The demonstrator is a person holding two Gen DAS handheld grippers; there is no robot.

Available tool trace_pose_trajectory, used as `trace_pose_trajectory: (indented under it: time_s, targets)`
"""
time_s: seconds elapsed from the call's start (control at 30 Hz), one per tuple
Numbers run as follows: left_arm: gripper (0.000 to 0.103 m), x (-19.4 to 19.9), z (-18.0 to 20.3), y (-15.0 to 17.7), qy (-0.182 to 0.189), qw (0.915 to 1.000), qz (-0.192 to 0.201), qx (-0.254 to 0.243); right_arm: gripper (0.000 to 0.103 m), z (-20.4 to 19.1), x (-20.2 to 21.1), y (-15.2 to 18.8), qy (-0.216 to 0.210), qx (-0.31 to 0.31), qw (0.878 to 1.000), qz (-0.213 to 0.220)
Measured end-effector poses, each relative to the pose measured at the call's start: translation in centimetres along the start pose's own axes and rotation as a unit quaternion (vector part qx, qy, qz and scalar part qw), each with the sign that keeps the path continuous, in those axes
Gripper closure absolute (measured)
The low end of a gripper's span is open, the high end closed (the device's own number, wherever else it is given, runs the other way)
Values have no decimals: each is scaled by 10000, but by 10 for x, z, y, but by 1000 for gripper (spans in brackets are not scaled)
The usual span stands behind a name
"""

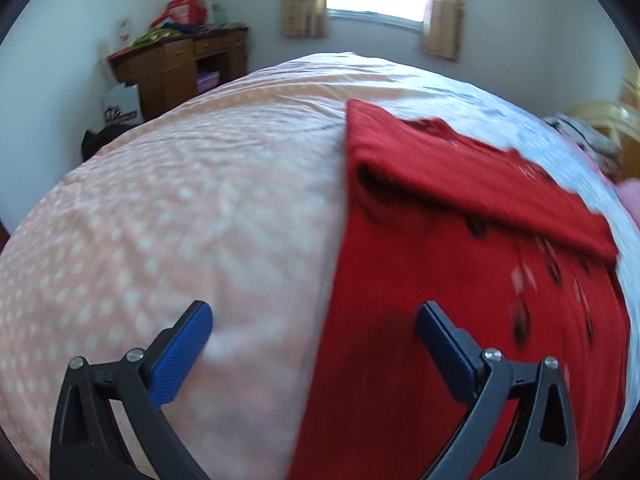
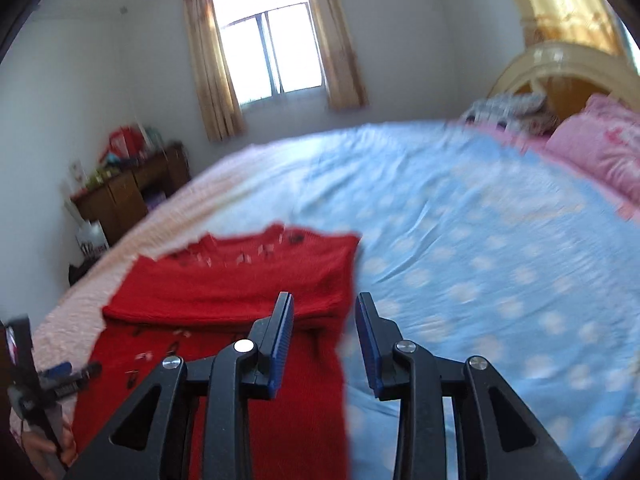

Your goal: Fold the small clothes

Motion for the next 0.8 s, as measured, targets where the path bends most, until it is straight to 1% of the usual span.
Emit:
trace_pose_trajectory:
  time_s: [0.07,0.1,0.17,0.2,0.23,0.3,0.37,0.4,0.47,0.5,0.57,0.63,0.67,0.7,0.73,0.77,0.8]
  targets:
    - [0,16,3,16,97,9996,-53,-258,70,20,42,-12,-30,-44,9993,375]
    - [0,23,3,22,136,9993,-89,-345,69,27,56,-16,-45,-54,9987,502]
    - [0,37,0,34,297,9986,-193,-383,63,46,98,-27,-59,-10,9965,837]
    - [0,44,-3,42,448,9981,-273,-316,56,55,119,-31,-64,34,9950,1001]
    - [0,47,-5,47,573,9975,-339,-251,45,64,141,-34,-109,96,9931,1166]
    - [0,53,-8,59,792,9958,-440,-118,34,72,169,-34,-260,302,9908,1291]
    - [0,60,-7,71,793,9960,-388,-141,34,71,184,-23,-381,666,9900,1186]
    - [0,62,-4,76,736,9963,-376,-224,34,69,185,-13,-429,815,9903,1037]
    - [0,66,5,89,647,9961,-416,-426,34,59,175,14,-553,1021,9914,609]
    - [1,68,8,92,666,9958,-431,-465,34,54,165,30,-654,1035,9920,322]
    - [3,72,14,101,753,9946,-459,-549,34,44,139,67,-929,933,9903,-451]
    - [3,76,14,110,755,9939,-515,-616,39,35,113,106,-1178,772,9826,-1209]
    - [3,76,14,114,739,9937,-557,-630,39,33,102,121,-1262,670,9786,-1480]
    - [5,74,14,115,743,9935,-595,-630,39,32,87,140,-1343,481,9716,-1887]
    - [6,73,13,118,757,9931,-645,-614,43,32,79,150,-1393,367,9662,-2139]
    - [7,72,11,121,771,9929,-689,-586,46,30,71,165,-1466,250,9578,-2459]
    - [7,71,10,122,790,9928,-728,-538,48,29,66,171,-1503,223,9537,-2594]
Point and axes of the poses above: each gripper's, at about its wrist camera, not at the fingertips, and x roughly against the way its jaws point, z to its right, y to its underside, the point moved 4 cm from there along -x, roughly the way its jaws point, and after that the axes turned 11 degrees about y, right-handed, at the moved point
